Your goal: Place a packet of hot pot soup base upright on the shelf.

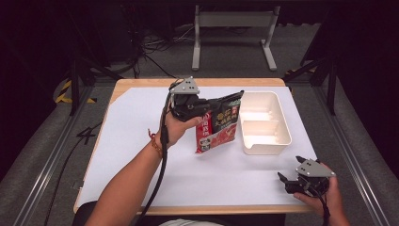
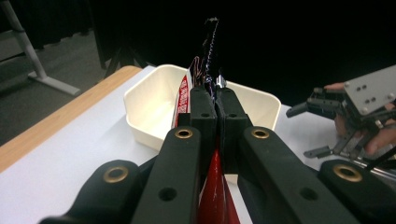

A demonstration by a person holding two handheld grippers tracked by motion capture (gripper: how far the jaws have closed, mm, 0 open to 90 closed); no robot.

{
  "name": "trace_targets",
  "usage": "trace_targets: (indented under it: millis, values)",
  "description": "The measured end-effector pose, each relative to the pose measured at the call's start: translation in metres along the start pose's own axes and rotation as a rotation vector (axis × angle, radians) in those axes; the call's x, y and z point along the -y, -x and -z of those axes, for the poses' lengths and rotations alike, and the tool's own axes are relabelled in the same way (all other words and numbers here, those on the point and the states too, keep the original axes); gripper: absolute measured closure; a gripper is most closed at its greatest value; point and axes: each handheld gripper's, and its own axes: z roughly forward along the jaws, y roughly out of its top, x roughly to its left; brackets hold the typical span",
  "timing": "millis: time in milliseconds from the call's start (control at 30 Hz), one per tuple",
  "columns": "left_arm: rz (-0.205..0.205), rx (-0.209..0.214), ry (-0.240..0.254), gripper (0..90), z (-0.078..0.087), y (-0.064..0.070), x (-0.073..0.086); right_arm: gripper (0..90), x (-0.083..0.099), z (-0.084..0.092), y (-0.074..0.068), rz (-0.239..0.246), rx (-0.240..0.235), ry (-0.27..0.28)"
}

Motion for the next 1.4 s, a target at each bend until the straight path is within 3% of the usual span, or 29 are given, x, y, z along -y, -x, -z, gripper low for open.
trace_targets:
  millis: [400, 633, 767, 1067, 1400]
  values:
    - [0.020, 0.022, 0.036, 87.8, -0.022, 0.000, -0.027, 13.8, 0.000, -0.001, 0.001, 0.000, 0.000, 0.000]
    - [0.008, 0.027, 0.038, 87.7, -0.038, 0.006, -0.041, 13.8, 0.000, -0.001, 0.001, 0.002, 0.002, -0.001]
    - [-0.009, 0.010, 0.034, 87.6, -0.036, 0.007, -0.044, 13.8, 0.000, 0.000, 0.001, 0.002, 0.002, 0.004]
    - [0.015, -0.005, 0.074, 87.6, -0.016, -0.001, -0.046, 13.8, -0.001, 0.000, 0.001, 0.001, 0.000, 0.003]
    - [-0.002, 0.023, 0.089, 87.6, -0.030, 0.010, -0.057, 13.8, -0.001, -0.001, 0.000, 0.008, 0.002, 0.000]
